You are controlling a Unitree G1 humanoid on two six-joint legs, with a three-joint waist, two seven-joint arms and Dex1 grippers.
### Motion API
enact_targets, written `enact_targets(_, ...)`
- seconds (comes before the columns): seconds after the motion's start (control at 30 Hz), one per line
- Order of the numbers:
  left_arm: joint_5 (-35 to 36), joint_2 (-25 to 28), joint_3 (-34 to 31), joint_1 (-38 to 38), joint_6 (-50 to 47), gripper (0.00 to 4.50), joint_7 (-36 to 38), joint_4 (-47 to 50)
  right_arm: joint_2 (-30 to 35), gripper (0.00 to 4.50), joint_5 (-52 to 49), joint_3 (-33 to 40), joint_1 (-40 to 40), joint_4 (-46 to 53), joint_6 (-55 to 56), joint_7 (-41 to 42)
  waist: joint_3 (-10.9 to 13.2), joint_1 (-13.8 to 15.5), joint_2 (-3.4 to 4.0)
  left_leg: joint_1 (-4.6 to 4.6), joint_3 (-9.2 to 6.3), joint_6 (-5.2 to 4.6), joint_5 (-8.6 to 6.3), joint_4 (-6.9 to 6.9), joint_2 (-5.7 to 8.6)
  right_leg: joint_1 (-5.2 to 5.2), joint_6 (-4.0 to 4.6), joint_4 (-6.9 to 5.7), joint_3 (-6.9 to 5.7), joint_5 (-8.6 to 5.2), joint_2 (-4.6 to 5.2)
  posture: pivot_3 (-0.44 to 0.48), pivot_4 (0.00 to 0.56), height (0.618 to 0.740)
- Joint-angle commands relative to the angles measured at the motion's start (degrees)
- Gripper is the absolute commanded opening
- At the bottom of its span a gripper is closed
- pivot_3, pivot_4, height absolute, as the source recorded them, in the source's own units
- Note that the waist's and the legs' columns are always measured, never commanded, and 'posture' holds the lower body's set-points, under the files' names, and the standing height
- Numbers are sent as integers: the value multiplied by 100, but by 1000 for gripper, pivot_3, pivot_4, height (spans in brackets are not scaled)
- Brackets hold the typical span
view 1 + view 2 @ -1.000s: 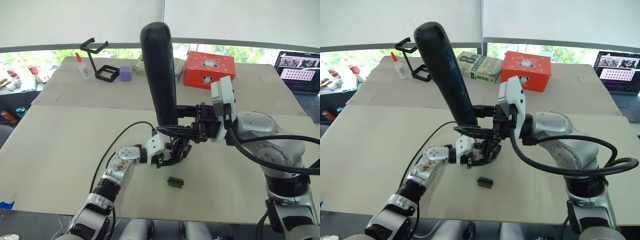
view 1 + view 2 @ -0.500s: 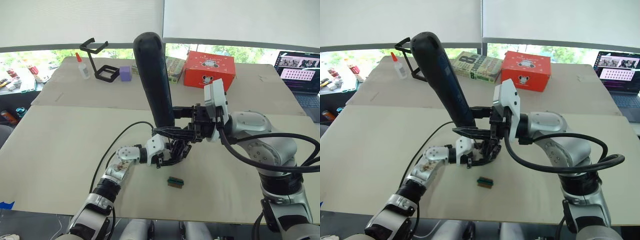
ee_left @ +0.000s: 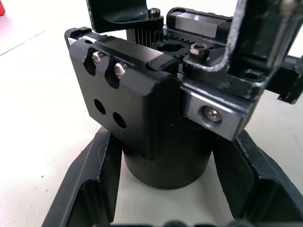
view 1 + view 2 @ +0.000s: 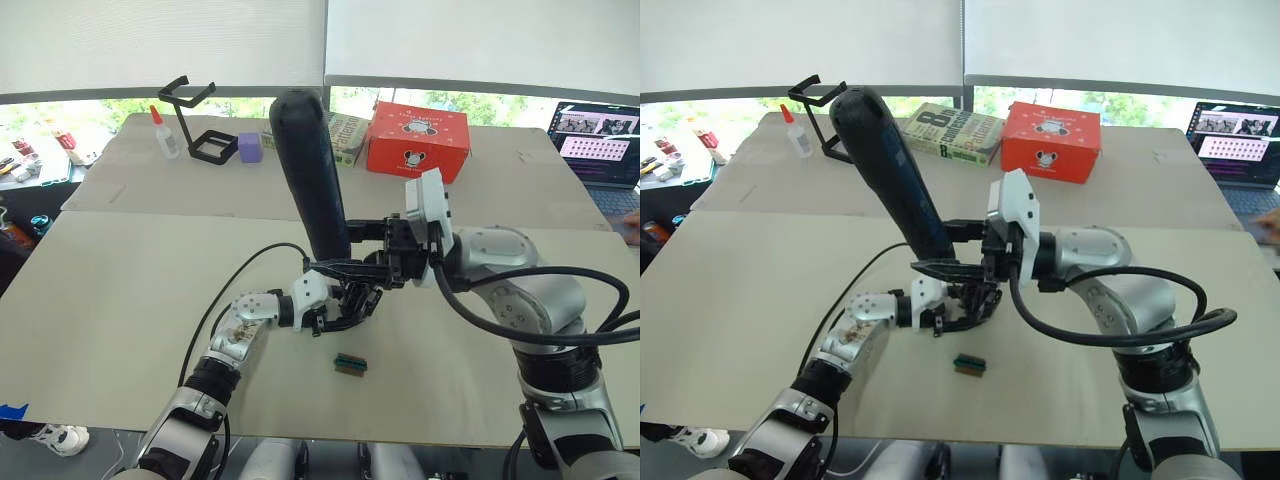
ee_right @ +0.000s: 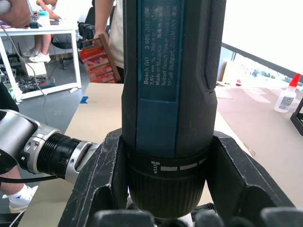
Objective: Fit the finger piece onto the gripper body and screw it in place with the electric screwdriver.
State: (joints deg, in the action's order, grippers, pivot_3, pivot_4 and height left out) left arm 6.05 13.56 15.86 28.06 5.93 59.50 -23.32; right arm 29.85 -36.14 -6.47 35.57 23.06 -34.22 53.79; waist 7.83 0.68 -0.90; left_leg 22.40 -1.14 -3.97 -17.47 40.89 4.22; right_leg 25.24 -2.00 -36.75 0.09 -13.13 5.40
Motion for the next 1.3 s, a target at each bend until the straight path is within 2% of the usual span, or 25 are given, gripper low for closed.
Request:
enact_targets(0.03,35,31,-30,-28,-15,2306,-4,139,-45,1911,-49,89,32,200,185,17,0,0,0,0,0,0,0,0,0,0,0,0,0,0,0,0,150,740)
enact_targets(1.3,53,21,-21,-29,-7,2306,12,147,36,1911,-274,178,440,256,-75,-56,0,-3,0,0,0,1,0,0,0,1,0,0,0,0,1,0,150,740)
